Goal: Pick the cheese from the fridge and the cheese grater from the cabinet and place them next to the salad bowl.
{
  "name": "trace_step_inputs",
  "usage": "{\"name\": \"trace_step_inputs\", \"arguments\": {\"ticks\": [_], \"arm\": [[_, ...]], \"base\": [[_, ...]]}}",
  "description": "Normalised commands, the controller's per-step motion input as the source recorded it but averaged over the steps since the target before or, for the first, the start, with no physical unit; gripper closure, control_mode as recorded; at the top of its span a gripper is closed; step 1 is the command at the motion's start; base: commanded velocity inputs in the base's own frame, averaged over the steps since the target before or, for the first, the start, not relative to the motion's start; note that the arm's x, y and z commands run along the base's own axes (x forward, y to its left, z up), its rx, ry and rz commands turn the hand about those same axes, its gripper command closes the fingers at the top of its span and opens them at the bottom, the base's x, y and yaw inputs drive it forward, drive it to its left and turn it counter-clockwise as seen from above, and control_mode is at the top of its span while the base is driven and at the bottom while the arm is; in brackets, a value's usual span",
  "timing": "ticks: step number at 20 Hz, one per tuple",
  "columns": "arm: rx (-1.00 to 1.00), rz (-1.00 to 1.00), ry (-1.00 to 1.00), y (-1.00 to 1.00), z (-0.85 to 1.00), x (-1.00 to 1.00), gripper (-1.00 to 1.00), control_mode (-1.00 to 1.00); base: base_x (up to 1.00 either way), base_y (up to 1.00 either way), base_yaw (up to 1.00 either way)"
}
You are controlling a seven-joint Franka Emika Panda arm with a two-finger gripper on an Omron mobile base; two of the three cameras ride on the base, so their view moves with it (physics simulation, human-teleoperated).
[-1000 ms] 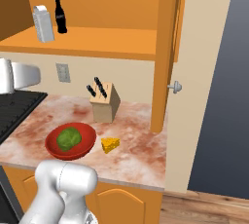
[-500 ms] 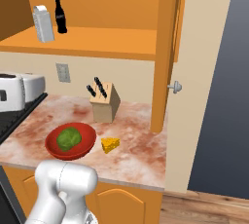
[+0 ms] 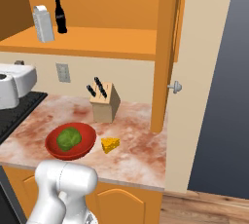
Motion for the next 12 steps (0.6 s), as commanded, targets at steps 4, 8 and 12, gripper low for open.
{"name": "trace_step_inputs", "arguments": {"ticks": [4, 8, 12], "arm": [[0.0, 0.04, -0.01, 0.0, 0.25, 0.01, -1.0, -1.0], [-0.01, 0.05, 0.07, 0.0, 0.18, 0.12, -1.0, -1.0], [-0.05, 0.15, 0.04, 0.0, 0.41, 0.06, -1.0, -1.0]], "base": [[0.0, 0.0, 0.0], [0.0, 0.0, 0.0], [0.0, 0.0, 0.0]]}}
